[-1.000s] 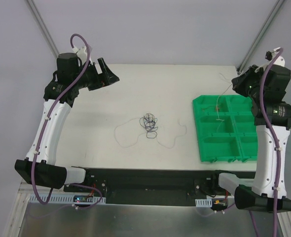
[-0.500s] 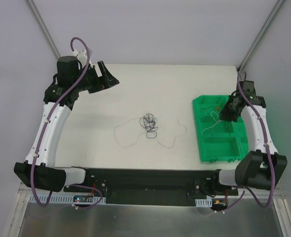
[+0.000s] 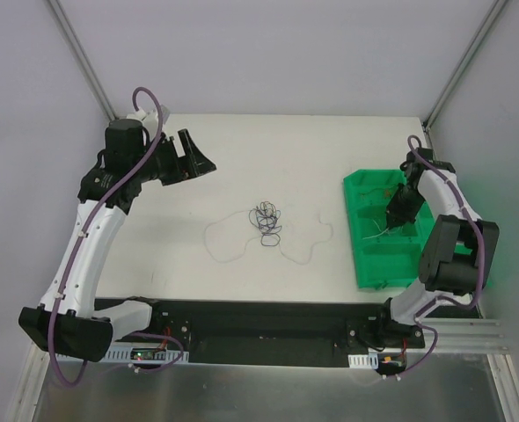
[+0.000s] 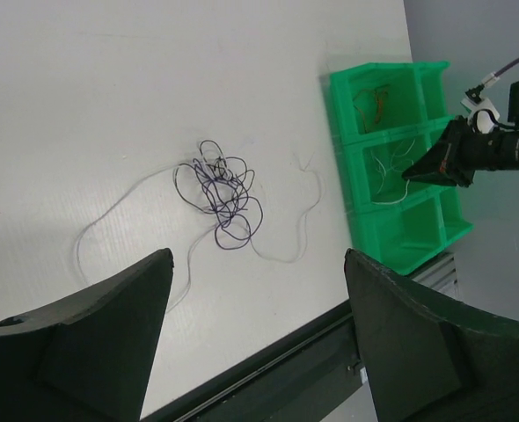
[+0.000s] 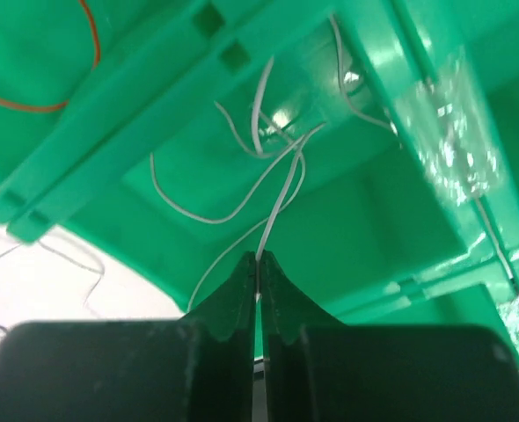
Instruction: Untangle the cables
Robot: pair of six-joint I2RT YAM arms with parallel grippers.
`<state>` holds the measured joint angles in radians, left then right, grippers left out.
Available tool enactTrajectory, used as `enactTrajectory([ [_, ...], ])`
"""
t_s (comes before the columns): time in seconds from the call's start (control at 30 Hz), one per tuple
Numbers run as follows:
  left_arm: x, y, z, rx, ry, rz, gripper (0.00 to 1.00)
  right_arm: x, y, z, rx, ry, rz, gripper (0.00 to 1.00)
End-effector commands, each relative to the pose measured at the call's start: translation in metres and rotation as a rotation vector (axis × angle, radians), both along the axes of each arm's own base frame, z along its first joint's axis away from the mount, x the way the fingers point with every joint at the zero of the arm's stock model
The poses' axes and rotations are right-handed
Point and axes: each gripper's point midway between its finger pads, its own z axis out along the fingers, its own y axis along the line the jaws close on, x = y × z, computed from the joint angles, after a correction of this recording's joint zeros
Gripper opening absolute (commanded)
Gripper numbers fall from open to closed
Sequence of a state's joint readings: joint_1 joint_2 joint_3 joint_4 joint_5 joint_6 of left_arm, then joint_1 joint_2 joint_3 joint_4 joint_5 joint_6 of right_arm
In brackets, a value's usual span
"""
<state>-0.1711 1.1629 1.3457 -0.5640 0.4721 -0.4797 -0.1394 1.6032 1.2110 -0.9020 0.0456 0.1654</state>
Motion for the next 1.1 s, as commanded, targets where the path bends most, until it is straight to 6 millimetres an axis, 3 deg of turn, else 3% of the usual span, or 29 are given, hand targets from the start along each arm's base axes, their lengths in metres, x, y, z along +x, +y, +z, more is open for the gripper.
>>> enactTrajectory([
  [0.0, -0.016, -0.007, -0.014, -0.016, 0.045, -0.04, 0.78, 0.014, -0.013, 0.004, -0.05, 0.021, 0.021, 0.11],
  [0.1, -0.027, -0.004, -0.044, -0.001, 0.144, -0.024, 0.75, 0.018, -0.012, 0.016, -0.051, -0.023, 0.06, 0.33],
  [0.13, -0.03, -0.002, -0.053, 0.006, 0.172, -0.01, 0.74, 0.018, -0.011, 0.022, -0.05, -0.041, 0.08, 0.46],
  [0.2, -0.034, 0.001, -0.074, 0.037, 0.224, 0.013, 0.73, 0.014, -0.011, 0.041, -0.066, -0.086, 0.124, 0.6],
  [0.3, -0.039, 0.017, -0.114, 0.134, 0.295, 0.069, 0.74, 0.006, -0.004, 0.068, -0.113, -0.164, 0.184, 0.68],
  [0.4, -0.041, 0.035, -0.147, 0.249, 0.344, 0.107, 0.74, 0.006, 0.019, 0.091, -0.145, -0.262, 0.306, 0.8],
  [0.47, -0.041, 0.042, -0.167, 0.304, 0.389, 0.117, 0.75, 0.009, 0.07, 0.096, -0.075, -0.344, 0.486, 0.82],
  [0.57, -0.042, 0.038, -0.199, 0.335, 0.497, 0.051, 0.68, 0.006, 0.144, 0.083, 0.15, -0.405, 0.667, 0.82],
  [0.73, -0.047, 0.032, -0.244, 0.337, 0.687, 0.036, 0.53, -0.009, 0.222, 0.067, 0.325, -0.323, 0.782, 0.8],
  [0.9, -0.047, 0.017, -0.266, 0.309, 0.773, 0.037, 0.49, -0.023, 0.255, 0.06, 0.312, -0.248, 0.915, 0.79],
  [1.07, -0.05, 0.003, -0.29, 0.251, 0.849, 0.035, 0.44, -0.029, 0.273, 0.055, 0.349, -0.228, 0.961, 0.78],
])
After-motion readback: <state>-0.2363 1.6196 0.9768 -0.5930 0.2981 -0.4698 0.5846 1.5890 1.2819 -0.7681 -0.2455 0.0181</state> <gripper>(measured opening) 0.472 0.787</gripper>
